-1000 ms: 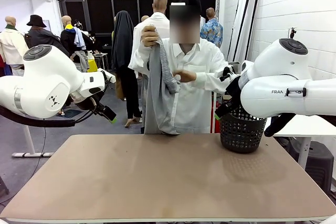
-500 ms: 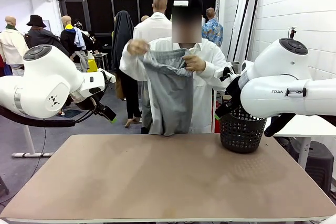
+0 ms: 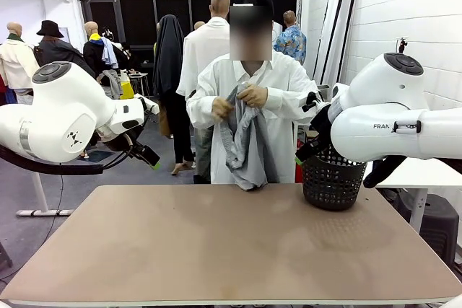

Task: Fold the training pants.
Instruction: Grab both ends of the Training pants handed by a person.

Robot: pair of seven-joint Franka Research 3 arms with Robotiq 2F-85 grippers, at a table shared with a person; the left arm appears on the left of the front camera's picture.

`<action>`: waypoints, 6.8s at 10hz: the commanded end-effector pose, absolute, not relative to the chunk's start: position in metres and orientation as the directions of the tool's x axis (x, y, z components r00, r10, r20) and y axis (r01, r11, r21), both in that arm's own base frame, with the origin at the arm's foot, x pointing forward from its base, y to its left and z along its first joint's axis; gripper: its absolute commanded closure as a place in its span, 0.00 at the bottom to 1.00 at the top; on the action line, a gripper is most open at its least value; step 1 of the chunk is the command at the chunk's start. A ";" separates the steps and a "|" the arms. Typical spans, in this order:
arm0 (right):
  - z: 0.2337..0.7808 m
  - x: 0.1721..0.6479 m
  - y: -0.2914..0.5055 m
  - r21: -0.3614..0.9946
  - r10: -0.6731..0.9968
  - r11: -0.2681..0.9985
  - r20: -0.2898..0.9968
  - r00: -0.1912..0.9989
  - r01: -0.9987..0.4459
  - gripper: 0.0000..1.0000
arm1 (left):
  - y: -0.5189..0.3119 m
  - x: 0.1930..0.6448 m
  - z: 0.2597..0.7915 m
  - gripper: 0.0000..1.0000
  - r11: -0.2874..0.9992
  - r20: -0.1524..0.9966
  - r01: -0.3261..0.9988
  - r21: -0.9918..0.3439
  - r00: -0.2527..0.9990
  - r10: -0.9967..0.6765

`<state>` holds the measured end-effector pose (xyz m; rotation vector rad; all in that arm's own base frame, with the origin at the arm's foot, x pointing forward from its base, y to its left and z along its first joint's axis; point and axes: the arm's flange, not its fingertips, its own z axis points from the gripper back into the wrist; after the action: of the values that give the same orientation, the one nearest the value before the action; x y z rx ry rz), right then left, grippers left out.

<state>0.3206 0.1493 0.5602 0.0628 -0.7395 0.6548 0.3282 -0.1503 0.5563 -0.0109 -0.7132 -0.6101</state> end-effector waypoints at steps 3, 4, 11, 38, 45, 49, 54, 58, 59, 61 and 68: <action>0.560 0.321 0.151 -0.168 0.531 0.799 0.649 0.545 -0.578 0.00 | -0.150 0.329 0.558 0.00 0.828 0.624 0.527 0.192 0.586 -0.518; 0.560 0.321 0.151 -0.168 0.531 0.799 0.649 0.545 -0.578 0.00 | -0.150 0.329 0.558 0.00 0.828 0.624 0.527 0.192 0.586 -0.518; 0.560 0.321 0.151 -0.168 0.531 0.799 0.649 0.545 -0.578 0.00 | -0.150 0.329 0.558 0.00 0.828 0.624 0.527 0.192 0.586 -0.518; 0.560 0.321 0.151 -0.168 0.531 0.799 0.649 0.545 -0.578 0.00 | -0.150 0.329 0.558 0.00 0.828 0.624 0.527 0.192 0.586 -0.518; 0.560 0.321 0.151 -0.168 0.531 0.799 0.649 0.545 -0.578 0.00 | -0.150 0.329 0.558 0.00 0.828 0.624 0.527 0.192 0.586 -0.518; 0.560 0.321 0.151 -0.168 0.531 0.799 0.649 0.545 -0.578 0.00 | -0.150 0.329 0.558 0.00 0.828 0.624 0.527 0.192 0.586 -0.518; 0.560 0.321 0.151 -0.168 0.531 0.799 0.649 0.545 -0.578 0.00 | -0.150 0.329 0.558 0.00 0.828 0.624 0.527 0.192 0.586 -0.518; 0.560 0.321 0.151 -0.168 0.531 0.799 0.649 0.545 -0.578 0.00 | -0.150 0.329 0.558 0.00 0.828 0.624 0.527 0.192 0.586 -0.518; 0.560 0.321 0.151 -0.168 0.531 0.799 0.649 0.545 -0.578 0.00 | -0.150 0.329 0.558 0.00 0.828 0.624 0.527 0.192 0.586 -0.518; 0.560 0.321 0.151 -0.168 0.531 0.799 0.649 0.545 -0.578 0.00 | -0.150 0.329 0.558 0.00 0.828 0.624 0.527 0.192 0.586 -0.518; 0.560 0.321 0.151 -0.168 0.531 0.799 0.649 0.545 -0.578 0.00 | -0.150 0.329 0.558 0.00 0.828 0.624 0.527 0.192 0.586 -0.518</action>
<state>0.3206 0.1493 0.5602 0.0628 -0.7395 0.6548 0.3283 -0.1503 0.5564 -0.0110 -0.7132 -0.6101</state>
